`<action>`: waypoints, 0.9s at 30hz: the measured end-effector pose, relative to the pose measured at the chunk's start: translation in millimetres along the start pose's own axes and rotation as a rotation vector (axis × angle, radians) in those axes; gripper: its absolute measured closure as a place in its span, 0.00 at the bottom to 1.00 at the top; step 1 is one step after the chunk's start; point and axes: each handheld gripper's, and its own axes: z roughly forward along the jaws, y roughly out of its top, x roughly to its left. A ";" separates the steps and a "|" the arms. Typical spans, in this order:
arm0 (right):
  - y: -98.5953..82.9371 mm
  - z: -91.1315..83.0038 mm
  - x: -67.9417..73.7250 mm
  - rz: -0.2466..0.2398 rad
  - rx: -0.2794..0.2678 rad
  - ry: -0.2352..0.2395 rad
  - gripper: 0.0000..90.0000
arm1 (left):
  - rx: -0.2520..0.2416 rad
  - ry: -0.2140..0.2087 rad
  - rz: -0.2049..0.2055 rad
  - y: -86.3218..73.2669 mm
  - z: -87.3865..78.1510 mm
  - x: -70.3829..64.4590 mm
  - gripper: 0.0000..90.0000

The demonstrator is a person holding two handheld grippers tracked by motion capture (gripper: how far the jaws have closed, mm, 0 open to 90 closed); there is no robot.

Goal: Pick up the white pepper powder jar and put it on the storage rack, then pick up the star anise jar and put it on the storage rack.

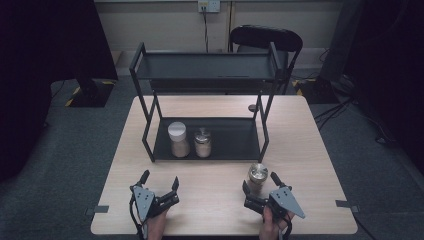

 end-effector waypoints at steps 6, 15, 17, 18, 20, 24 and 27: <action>-2.2 0.0 -1.3 0.012 0.001 -0.003 0.00 | 0.000 0.000 0.000 0.0 0.0 0.0 0.01; -2.3 0.3 -3.1 0.028 0.005 -0.004 0.00 | 0.001 0.002 0.002 0.2 -0.1 -0.3 0.01; -2.3 0.3 -2.9 0.026 0.005 -0.004 0.00 | 0.001 0.003 0.002 0.2 -0.1 -0.5 0.01; -2.3 0.3 -2.9 0.027 0.005 -0.004 0.00 | 0.001 0.003 0.002 0.2 -0.1 -0.5 0.01; -2.8 0.0 -2.5 0.034 0.002 -0.010 0.00 | 0.001 0.003 0.002 0.2 -0.1 -0.5 0.01; -2.9 0.1 0.1 0.024 0.001 -0.020 0.00 | 0.001 0.003 0.002 0.2 -0.1 -0.5 0.01; -3.0 0.4 2.0 0.008 0.001 -0.021 0.00 | 0.001 0.003 0.002 0.1 -0.1 -0.5 0.01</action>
